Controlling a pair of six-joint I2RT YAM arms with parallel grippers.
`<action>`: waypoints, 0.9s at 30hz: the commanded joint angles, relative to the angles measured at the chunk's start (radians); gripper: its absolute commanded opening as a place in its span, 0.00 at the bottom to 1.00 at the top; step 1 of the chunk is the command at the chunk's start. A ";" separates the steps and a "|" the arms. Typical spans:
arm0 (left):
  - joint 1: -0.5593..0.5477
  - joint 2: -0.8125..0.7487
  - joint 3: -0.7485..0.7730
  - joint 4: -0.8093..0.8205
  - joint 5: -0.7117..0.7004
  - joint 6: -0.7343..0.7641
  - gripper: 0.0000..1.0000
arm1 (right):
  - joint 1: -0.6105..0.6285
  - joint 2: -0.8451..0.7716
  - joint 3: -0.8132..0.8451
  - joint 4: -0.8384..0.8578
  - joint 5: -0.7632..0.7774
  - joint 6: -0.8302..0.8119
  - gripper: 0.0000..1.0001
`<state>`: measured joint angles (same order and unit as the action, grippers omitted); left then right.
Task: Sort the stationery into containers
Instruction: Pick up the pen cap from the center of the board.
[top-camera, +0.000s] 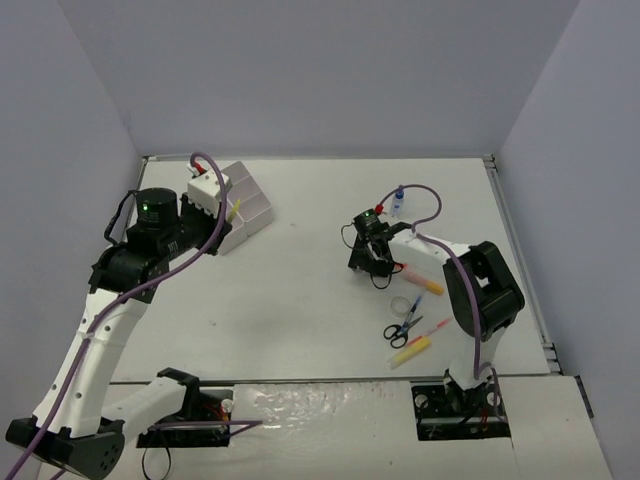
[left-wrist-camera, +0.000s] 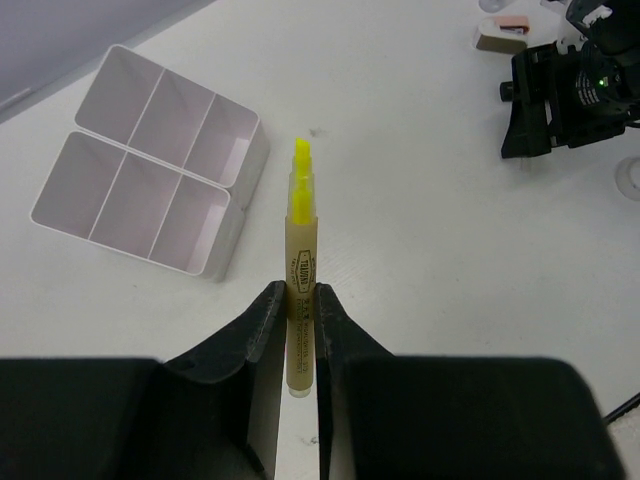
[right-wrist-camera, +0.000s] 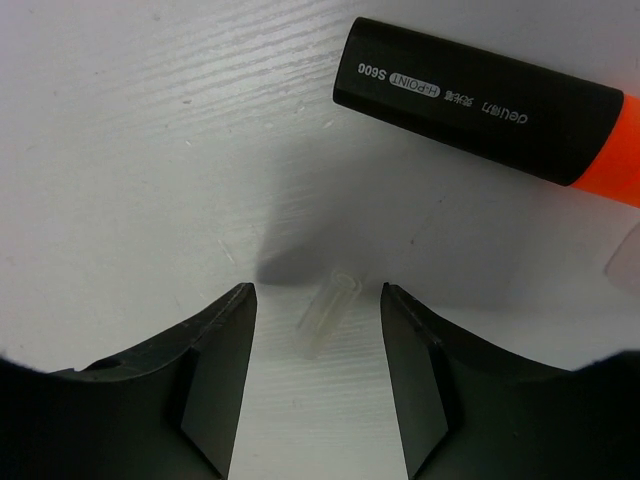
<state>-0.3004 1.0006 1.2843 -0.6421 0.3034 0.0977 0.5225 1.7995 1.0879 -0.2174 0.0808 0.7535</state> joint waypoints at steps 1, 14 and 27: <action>0.004 -0.012 0.008 0.042 0.036 0.017 0.00 | 0.024 -0.004 0.035 -0.005 0.084 0.081 0.50; 0.004 -0.042 -0.001 0.013 0.049 0.047 0.00 | 0.036 0.027 0.032 -0.007 0.124 0.091 0.47; 0.004 -0.041 0.007 0.000 0.065 0.038 0.00 | 0.024 0.062 0.032 -0.020 0.129 0.042 0.25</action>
<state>-0.3008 0.9676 1.2633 -0.6675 0.3450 0.1307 0.5503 1.8477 1.1319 -0.2097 0.1714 0.8061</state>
